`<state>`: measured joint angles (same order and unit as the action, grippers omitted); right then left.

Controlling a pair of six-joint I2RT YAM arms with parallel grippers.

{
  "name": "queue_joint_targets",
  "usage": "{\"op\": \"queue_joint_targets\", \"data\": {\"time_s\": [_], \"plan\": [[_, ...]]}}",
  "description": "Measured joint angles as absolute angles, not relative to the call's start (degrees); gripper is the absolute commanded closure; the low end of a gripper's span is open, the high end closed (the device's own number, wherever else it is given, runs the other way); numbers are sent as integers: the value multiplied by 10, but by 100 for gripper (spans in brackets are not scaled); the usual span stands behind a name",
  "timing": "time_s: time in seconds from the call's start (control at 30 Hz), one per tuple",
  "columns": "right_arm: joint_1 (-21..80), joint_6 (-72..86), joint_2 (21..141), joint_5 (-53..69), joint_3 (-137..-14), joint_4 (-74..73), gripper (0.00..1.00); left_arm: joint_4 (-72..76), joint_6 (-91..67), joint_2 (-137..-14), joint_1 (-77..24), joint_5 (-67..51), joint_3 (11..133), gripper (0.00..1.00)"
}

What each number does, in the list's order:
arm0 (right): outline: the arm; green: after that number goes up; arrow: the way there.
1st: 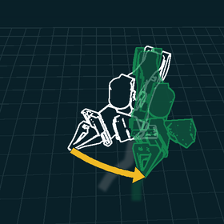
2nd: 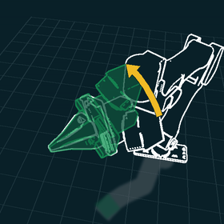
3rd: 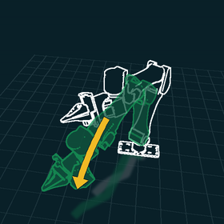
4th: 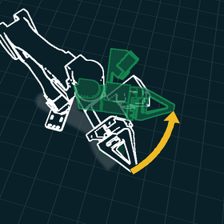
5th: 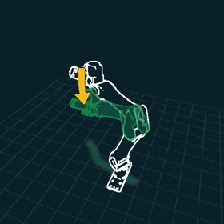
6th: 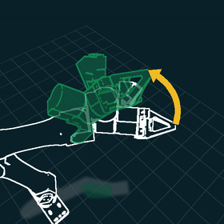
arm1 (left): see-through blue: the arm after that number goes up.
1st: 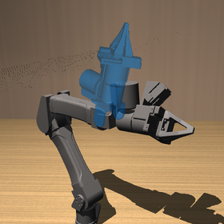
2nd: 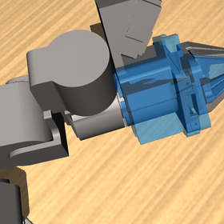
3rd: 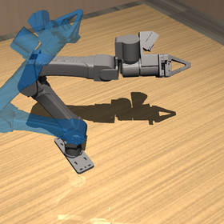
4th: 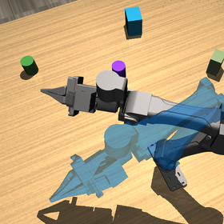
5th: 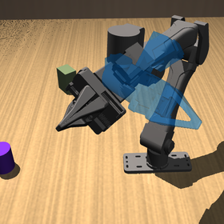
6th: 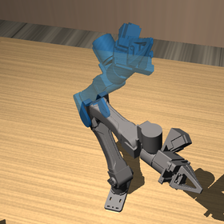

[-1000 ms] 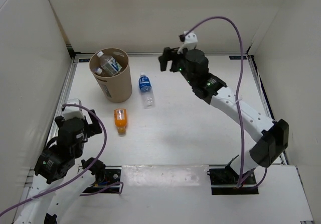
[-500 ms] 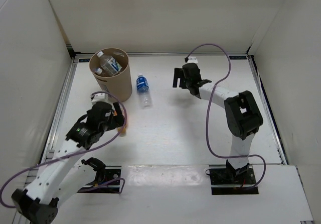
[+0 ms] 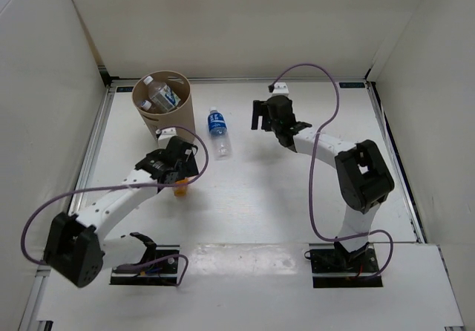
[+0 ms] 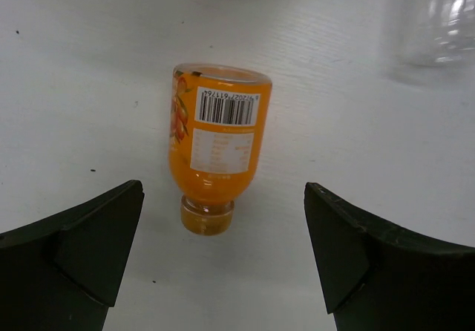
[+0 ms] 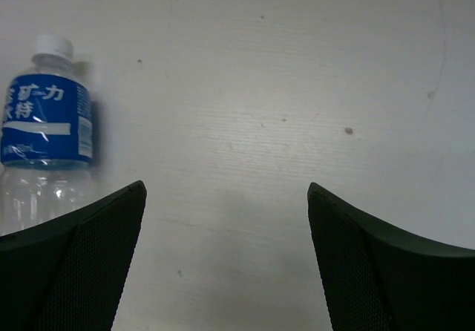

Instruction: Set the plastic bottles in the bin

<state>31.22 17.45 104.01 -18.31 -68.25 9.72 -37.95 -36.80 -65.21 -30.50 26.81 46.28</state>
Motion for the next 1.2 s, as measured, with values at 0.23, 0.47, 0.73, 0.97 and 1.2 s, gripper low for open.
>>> {"op": "queue_joint_targets", "data": {"time_s": [0.23,0.47,0.73,0.97,1.2], "plan": [[319,145,1065,-172,-745,82,10,-356,-382,-723,-305,290,447,0],[321,126,1065,-163,-733,91,10,-331,-384,-792,-285,295,448,11],[327,116,1065,-164,-723,93,10,-300,-374,-840,-262,275,450,51],[332,113,1065,-165,-723,91,10,-357,-365,-729,-287,282,471,68],[330,113,1066,-164,-734,78,12,-390,-313,-598,-405,377,579,66]]}}
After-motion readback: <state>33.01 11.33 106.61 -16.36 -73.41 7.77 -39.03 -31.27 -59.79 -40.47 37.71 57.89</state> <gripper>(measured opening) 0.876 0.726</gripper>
